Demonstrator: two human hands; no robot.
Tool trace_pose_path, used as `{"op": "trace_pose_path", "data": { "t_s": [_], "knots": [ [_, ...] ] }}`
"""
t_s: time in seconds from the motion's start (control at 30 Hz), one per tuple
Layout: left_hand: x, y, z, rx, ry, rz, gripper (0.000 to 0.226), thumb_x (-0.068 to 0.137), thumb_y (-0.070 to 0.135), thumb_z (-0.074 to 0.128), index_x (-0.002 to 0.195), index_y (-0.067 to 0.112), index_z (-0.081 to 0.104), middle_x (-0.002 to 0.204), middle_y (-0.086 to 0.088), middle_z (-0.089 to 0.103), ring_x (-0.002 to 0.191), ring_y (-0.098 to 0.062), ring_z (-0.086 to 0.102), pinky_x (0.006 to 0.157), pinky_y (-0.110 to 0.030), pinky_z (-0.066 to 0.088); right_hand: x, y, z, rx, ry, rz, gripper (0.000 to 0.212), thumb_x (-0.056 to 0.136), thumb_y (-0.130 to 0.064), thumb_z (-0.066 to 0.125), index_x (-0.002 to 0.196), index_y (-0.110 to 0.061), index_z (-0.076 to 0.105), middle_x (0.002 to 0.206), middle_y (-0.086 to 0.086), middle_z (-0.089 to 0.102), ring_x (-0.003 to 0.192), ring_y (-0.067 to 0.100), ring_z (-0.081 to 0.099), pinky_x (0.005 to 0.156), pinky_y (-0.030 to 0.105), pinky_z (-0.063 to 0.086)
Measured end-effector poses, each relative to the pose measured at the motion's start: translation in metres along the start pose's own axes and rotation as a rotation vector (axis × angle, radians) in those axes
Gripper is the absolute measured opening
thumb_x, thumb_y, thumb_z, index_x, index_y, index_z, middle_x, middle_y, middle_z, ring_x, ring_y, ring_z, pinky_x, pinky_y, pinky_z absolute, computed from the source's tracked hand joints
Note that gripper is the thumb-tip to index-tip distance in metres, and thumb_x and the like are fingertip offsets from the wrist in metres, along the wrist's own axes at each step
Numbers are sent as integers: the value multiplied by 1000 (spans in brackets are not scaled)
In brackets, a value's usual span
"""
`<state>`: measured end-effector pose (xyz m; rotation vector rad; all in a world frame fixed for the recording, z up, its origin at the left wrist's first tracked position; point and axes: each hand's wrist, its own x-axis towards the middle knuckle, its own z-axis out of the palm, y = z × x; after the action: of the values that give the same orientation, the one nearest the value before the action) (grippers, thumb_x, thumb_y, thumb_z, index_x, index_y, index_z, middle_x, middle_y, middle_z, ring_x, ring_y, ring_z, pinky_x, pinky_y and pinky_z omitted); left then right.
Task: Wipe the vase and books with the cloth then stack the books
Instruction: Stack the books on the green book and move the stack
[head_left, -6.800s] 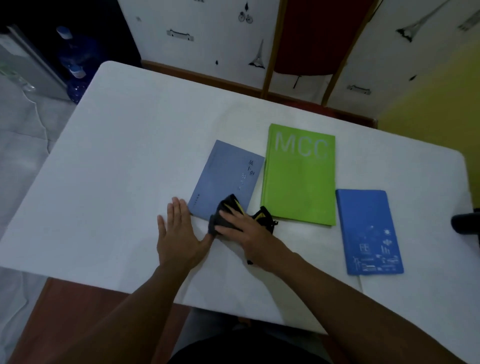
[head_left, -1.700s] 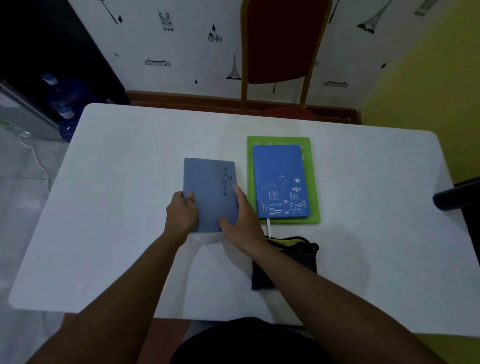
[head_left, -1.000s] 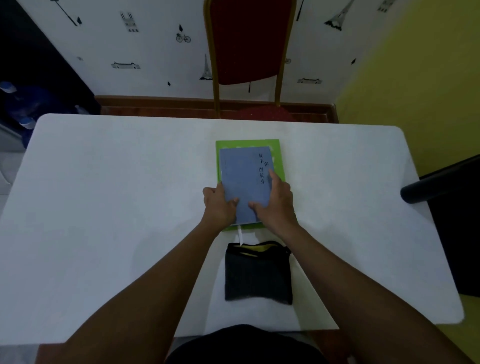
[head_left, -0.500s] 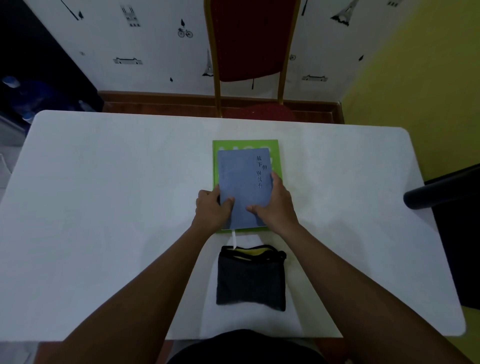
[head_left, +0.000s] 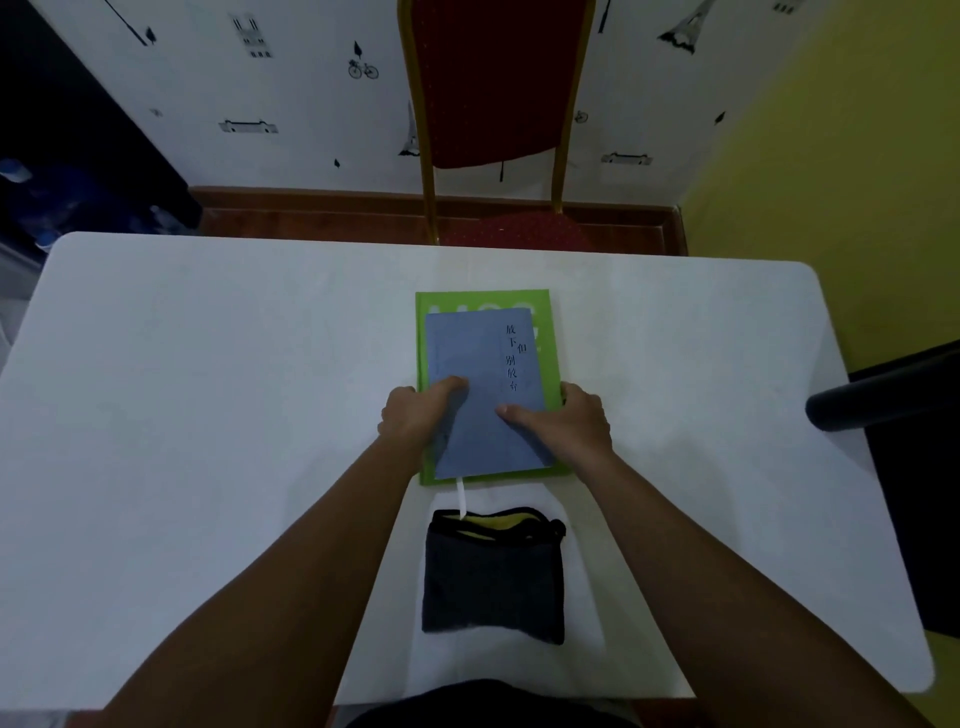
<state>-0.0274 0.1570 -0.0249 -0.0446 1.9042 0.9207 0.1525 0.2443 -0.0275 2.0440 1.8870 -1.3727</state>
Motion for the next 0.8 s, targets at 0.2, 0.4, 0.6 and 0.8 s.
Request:
{"op": "trace_pose_path", "data": {
  "t_s": [0.2, 0.4, 0.6, 0.8],
  "knots": [
    [1, 0, 4, -76, -64, 57, 104, 30, 62, 98, 113, 9, 64, 103, -11, 75, 85, -28, 76, 69, -44, 65, 3, 10, -19, 288, -118, -26, 78, 48, -58, 94, 115, -28, 66, 110, -8, 73, 92, 13, 73, 82, 39, 64],
    [-25, 17, 10, -105, -80, 214, 92, 36, 48, 102, 110, 9, 64, 101, -9, 77, 82, -26, 78, 70, -46, 65, 6, 19, -25, 538, -249, 42, 98, 45, -51, 101, 126, -17, 58, 120, -1, 71, 103, 20, 73, 88, 41, 63],
    [-42, 20, -6, -48, -153, 371, 79, 51, 37, 101, 116, 21, 58, 106, -3, 76, 86, -22, 77, 74, -47, 65, -7, 23, -29, 680, -230, -14, 125, 34, -47, 105, 139, -19, 43, 129, 5, 67, 113, 24, 70, 94, 48, 60],
    [-56, 23, -34, 31, -241, 652, 72, 65, 31, 95, 126, 24, 57, 119, 4, 71, 105, -17, 70, 84, -41, 63, -32, 7, -39, 595, -84, -268, 92, 50, -17, 102, 125, -20, 49, 117, -3, 67, 101, 5, 69, 72, 26, 62]
  ]
}}
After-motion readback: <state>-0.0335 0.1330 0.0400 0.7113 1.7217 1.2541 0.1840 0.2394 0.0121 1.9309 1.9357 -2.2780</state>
